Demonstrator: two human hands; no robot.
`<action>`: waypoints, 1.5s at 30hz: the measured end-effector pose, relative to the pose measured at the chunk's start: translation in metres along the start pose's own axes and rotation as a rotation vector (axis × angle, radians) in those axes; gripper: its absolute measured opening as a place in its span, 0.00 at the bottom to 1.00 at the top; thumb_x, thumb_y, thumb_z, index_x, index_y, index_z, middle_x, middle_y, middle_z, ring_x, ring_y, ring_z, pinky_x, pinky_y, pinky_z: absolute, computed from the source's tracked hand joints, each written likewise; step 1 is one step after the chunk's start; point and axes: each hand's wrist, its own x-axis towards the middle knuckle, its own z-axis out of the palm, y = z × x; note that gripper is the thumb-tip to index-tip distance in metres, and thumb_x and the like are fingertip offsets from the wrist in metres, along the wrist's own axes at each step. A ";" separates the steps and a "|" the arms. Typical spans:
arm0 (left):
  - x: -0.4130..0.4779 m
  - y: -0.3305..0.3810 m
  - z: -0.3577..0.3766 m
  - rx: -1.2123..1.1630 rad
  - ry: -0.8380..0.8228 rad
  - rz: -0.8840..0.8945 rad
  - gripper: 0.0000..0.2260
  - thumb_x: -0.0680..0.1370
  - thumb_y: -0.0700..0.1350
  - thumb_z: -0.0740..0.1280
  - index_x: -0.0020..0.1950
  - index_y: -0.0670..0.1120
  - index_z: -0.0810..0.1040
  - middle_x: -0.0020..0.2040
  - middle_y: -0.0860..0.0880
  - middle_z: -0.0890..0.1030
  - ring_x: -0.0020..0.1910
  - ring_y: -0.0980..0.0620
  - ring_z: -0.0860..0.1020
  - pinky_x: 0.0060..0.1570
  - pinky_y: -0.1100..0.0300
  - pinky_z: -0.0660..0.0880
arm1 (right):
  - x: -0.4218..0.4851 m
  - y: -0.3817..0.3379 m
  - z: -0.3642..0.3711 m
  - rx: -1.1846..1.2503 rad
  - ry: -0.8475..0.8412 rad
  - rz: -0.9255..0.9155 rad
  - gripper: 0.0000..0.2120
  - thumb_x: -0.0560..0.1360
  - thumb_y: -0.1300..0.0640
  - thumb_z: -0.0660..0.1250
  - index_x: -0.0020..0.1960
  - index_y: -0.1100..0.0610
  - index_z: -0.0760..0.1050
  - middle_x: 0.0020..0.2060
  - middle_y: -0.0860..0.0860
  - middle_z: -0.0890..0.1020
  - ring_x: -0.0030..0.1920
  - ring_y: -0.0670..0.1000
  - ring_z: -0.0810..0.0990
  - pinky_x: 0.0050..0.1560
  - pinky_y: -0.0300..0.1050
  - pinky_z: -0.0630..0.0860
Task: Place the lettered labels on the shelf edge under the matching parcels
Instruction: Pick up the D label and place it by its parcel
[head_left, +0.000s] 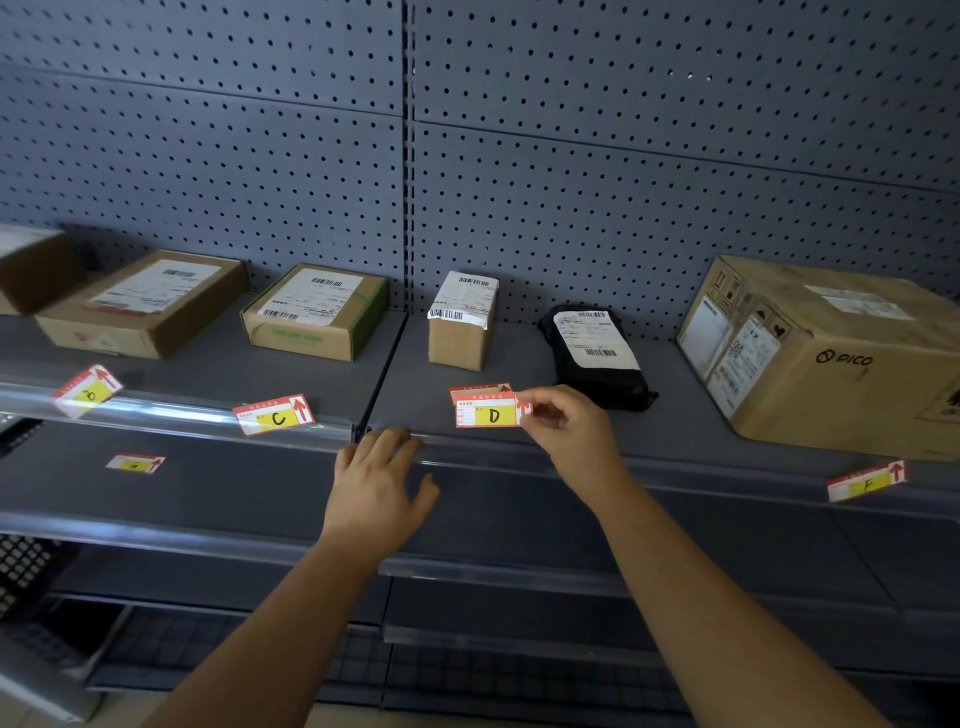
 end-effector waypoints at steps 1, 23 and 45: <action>0.000 0.000 0.000 -0.005 0.003 -0.004 0.22 0.72 0.57 0.57 0.58 0.47 0.77 0.57 0.48 0.77 0.57 0.47 0.74 0.57 0.46 0.69 | 0.000 0.000 0.001 -0.003 0.002 0.000 0.11 0.73 0.64 0.71 0.51 0.51 0.81 0.49 0.45 0.81 0.49 0.42 0.79 0.50 0.34 0.76; -0.004 0.002 0.010 -0.005 0.011 0.013 0.20 0.72 0.54 0.65 0.62 0.49 0.74 0.59 0.49 0.73 0.60 0.47 0.70 0.59 0.45 0.67 | -0.005 0.000 -0.006 -0.022 0.009 0.004 0.10 0.73 0.64 0.71 0.52 0.53 0.82 0.49 0.46 0.81 0.49 0.41 0.79 0.50 0.32 0.76; 0.014 0.009 0.024 0.050 0.190 -0.030 0.13 0.67 0.43 0.75 0.50 0.47 0.79 0.50 0.47 0.77 0.50 0.44 0.72 0.49 0.47 0.65 | -0.001 0.002 -0.013 -0.014 0.011 0.007 0.11 0.73 0.66 0.70 0.51 0.53 0.81 0.48 0.47 0.81 0.47 0.39 0.79 0.48 0.30 0.74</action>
